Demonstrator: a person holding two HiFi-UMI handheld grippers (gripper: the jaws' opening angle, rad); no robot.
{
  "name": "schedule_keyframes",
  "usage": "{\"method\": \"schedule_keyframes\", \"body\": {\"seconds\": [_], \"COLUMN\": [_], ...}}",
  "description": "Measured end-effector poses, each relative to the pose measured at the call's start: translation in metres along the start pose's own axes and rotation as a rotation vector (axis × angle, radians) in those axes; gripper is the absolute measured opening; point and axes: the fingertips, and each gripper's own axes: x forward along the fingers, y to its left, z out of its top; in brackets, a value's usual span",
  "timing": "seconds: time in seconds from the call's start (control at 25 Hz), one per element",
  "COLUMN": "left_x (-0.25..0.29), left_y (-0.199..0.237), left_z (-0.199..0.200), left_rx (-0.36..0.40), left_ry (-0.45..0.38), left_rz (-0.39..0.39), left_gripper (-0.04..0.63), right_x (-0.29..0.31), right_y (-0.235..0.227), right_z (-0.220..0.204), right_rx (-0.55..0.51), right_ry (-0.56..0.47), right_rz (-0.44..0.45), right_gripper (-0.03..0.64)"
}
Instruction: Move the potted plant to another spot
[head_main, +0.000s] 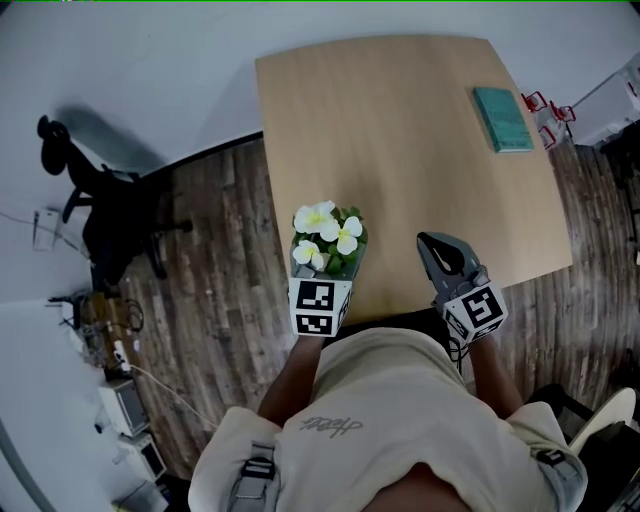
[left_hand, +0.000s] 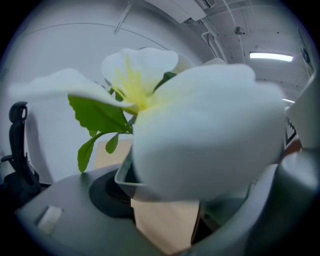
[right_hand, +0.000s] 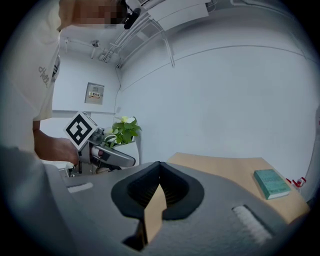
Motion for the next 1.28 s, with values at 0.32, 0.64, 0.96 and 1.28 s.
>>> {"method": "schedule_keyframes", "body": {"seconds": [0.32,0.64,0.96,1.28], "left_x": [0.013,0.037,0.052,0.086], "left_y": [-0.027,-0.088,-0.148,-0.201], "left_z": [0.016,0.043,0.046,0.039], "left_rx": [0.049,0.062,0.076,0.060], "left_ry": [0.009,-0.006,0.022,0.044], "left_rz": [0.028,0.117,0.181,0.203], "left_gripper": [0.359,0.359,0.359,0.359], "right_x": [-0.028,-0.091,-0.131,-0.166], "right_y": [-0.038,-0.115,-0.177,-0.216], "right_z": [-0.003,-0.017,-0.032,-0.056], "right_rx": [0.067,0.058,0.095,0.088], "right_ry": [-0.083,-0.081,-0.114,-0.103], "right_rz": [-0.024,0.004,0.037,0.088], "right_gripper": [0.003,0.003,0.003,0.003]}}
